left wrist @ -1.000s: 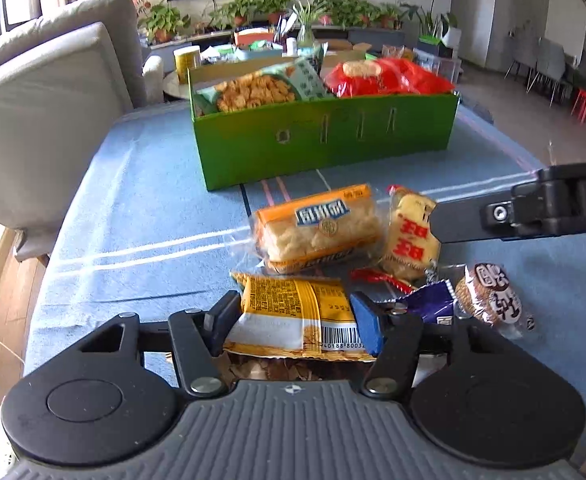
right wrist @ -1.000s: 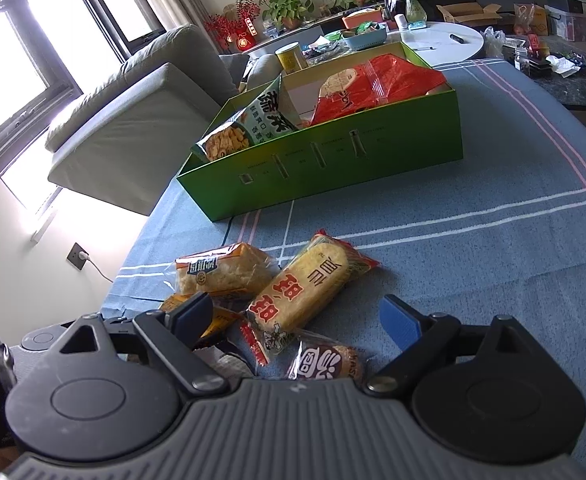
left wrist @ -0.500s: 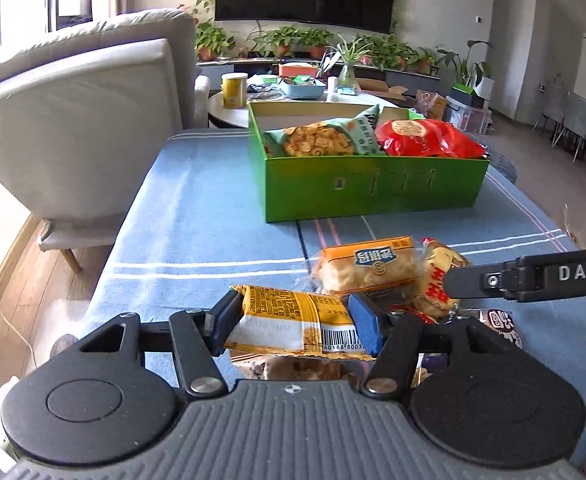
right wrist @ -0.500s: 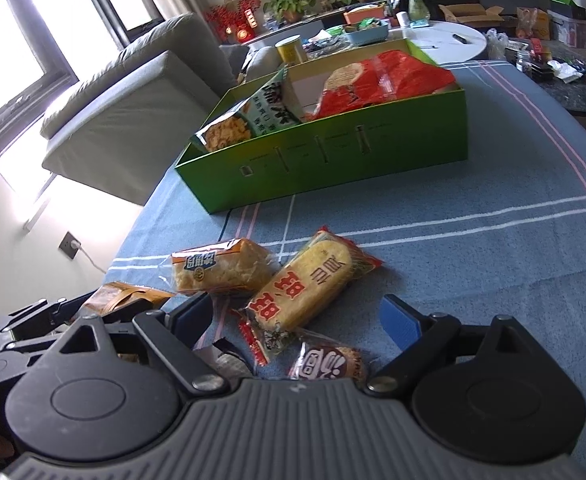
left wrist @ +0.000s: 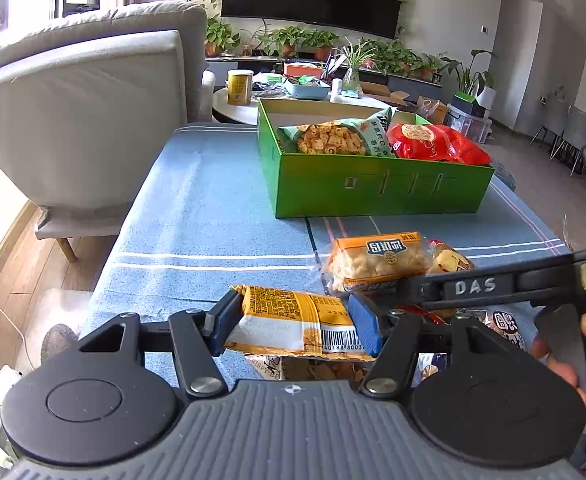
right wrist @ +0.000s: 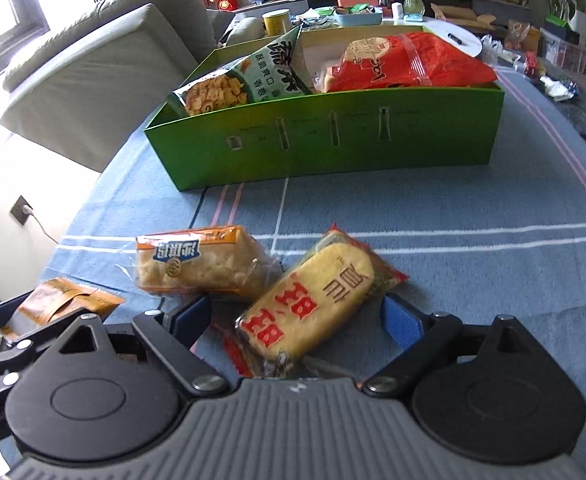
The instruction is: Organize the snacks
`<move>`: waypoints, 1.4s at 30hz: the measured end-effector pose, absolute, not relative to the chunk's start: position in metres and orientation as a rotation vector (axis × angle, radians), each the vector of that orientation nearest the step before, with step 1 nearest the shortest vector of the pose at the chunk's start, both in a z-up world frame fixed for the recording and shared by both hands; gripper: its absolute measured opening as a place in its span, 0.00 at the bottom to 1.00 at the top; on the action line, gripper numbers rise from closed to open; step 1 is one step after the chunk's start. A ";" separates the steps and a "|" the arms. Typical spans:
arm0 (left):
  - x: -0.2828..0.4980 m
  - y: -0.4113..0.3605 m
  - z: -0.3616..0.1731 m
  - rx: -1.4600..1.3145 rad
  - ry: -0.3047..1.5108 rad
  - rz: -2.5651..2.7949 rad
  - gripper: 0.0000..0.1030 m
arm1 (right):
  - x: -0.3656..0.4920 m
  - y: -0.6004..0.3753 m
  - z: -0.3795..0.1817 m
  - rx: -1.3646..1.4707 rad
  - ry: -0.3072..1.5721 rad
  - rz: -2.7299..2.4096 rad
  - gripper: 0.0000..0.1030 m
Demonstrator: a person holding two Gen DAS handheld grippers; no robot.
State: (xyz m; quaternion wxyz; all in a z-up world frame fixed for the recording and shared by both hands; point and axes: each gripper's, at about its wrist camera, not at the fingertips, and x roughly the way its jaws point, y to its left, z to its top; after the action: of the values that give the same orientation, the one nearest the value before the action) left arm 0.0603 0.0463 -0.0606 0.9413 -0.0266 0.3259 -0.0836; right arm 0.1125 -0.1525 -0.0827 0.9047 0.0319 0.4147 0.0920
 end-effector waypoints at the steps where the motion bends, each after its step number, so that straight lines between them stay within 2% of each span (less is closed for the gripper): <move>1: 0.061 0.046 -0.061 -0.055 0.665 -0.173 0.55 | 0.112 -0.152 -0.084 0.035 0.848 0.181 0.76; 4: 0.060 0.045 -0.061 -0.049 0.665 -0.179 0.55 | 0.107 -0.156 -0.083 -0.048 0.812 0.183 0.74; 13: 0.056 0.037 -0.058 -0.045 0.652 -0.195 0.55 | 0.103 -0.196 -0.077 0.014 0.832 0.163 0.73; 14: 0.056 0.037 -0.058 -0.045 0.652 -0.195 0.55 | 0.103 -0.196 -0.077 0.023 0.831 0.161 0.77; 15: 0.056 0.036 -0.058 -0.045 0.651 -0.196 0.55 | 0.103 -0.197 -0.077 0.034 0.832 0.158 0.87; 17: 0.056 0.035 -0.058 -0.045 0.649 -0.196 0.55 | 0.105 -0.195 -0.077 0.058 0.824 0.146 0.98; 18: 0.056 0.034 -0.058 -0.044 0.650 -0.196 0.55 | 0.106 -0.194 -0.077 0.063 0.820 0.142 0.99; 24: 0.055 0.032 -0.058 -0.041 0.654 -0.204 0.55 | 0.116 -0.182 -0.082 0.016 0.817 0.134 0.98; 25: 0.056 0.033 -0.058 -0.042 0.653 -0.203 0.55 | 0.115 -0.181 -0.083 -0.018 0.806 0.121 0.96; 26: 0.056 0.033 -0.058 -0.045 0.651 -0.201 0.55 | 0.113 -0.181 -0.083 -0.050 0.797 0.107 0.86; 27: 0.056 0.034 -0.057 -0.049 0.650 -0.198 0.55 | 0.111 -0.184 -0.082 -0.048 0.794 0.105 0.82; 32: 0.055 0.035 -0.053 -0.067 0.636 -0.203 0.55 | 0.104 -0.210 -0.071 0.095 0.768 0.142 0.82; 42: 0.061 0.025 -0.031 -0.068 0.580 -0.233 0.55 | 0.090 -0.211 -0.027 0.176 0.627 0.242 0.82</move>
State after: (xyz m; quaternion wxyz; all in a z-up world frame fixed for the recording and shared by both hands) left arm 0.0615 0.0253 -0.0310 0.9511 -0.0333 0.2850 -0.1144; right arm 0.0898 -0.2106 -0.0266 0.9403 0.0861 0.3072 0.1184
